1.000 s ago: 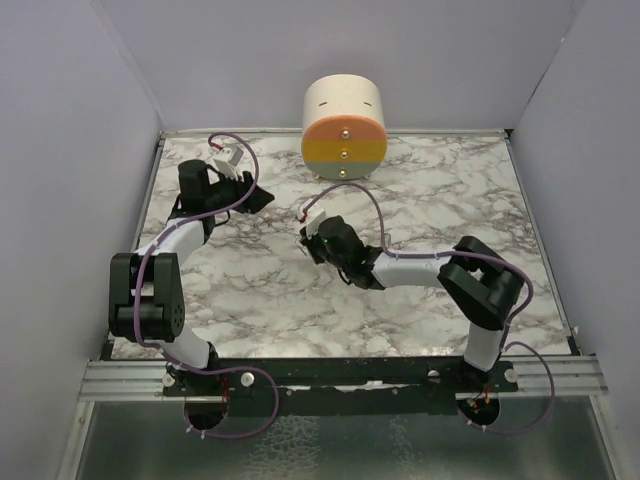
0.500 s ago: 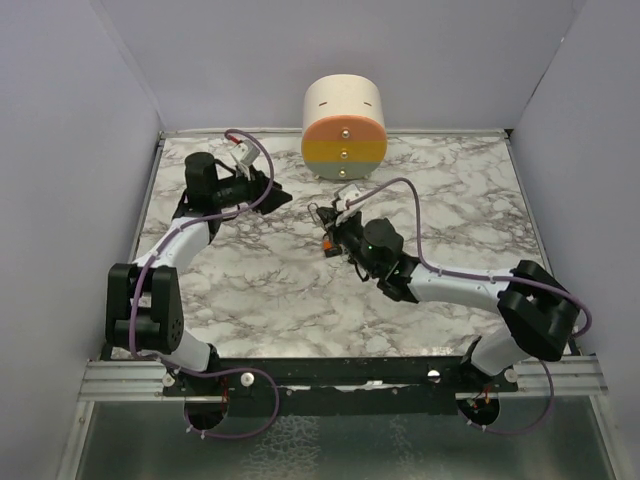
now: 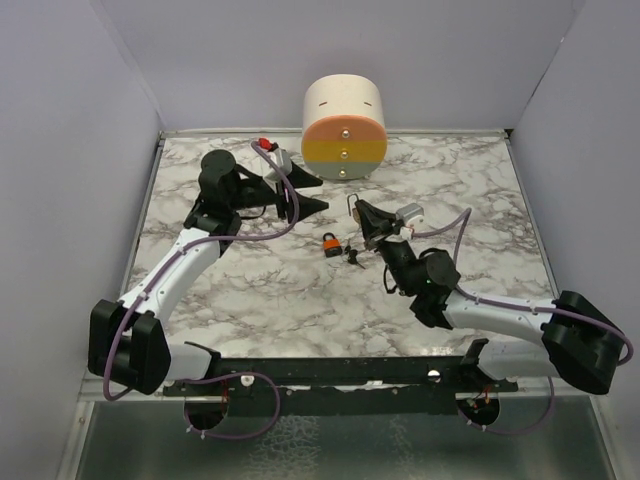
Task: Lock with the key
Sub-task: Pick up the lock from the center of the board.
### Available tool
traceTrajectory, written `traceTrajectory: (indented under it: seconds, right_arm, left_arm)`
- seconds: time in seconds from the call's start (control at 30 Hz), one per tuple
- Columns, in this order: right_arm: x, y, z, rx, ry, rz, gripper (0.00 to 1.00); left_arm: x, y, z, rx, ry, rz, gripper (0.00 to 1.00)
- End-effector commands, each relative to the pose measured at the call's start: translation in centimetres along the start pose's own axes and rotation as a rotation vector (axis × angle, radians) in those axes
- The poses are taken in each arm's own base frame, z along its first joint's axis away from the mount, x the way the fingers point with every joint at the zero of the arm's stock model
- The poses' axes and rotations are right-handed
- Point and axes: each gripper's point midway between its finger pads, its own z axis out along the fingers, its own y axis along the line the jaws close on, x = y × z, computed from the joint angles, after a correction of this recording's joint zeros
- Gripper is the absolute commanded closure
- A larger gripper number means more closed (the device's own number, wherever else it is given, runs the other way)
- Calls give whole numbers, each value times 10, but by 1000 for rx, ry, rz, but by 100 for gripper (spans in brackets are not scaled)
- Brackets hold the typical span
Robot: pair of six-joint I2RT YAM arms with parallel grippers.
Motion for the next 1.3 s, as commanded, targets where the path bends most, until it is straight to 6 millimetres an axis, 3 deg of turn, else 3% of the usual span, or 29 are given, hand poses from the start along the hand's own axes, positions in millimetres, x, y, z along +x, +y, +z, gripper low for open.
traceTrajectory:
  seconds: [0.0,0.2,0.47,0.67,1.27]
  right_arm:
    - [-49,-8,-7,11,-143,63,99]
    - [-60,1,-14,-60,-168,87,99]
    - [-58,5,-21,-99,-187,72,99]
    - [-62,5,-25,-108,-197,66,99]
    - [-63,7,-22,-114,-203,64,99]
  left_arm:
    - [6,-5,11,-20,-9,51,42]
    - [1,-31,32,67,-46,84,39]
    - [-22,-46,43,89,-130,70,38]
    - [-34,-43,44,49,-173,57,39]
    - [-26,-51,57,111,-160,-7,51]
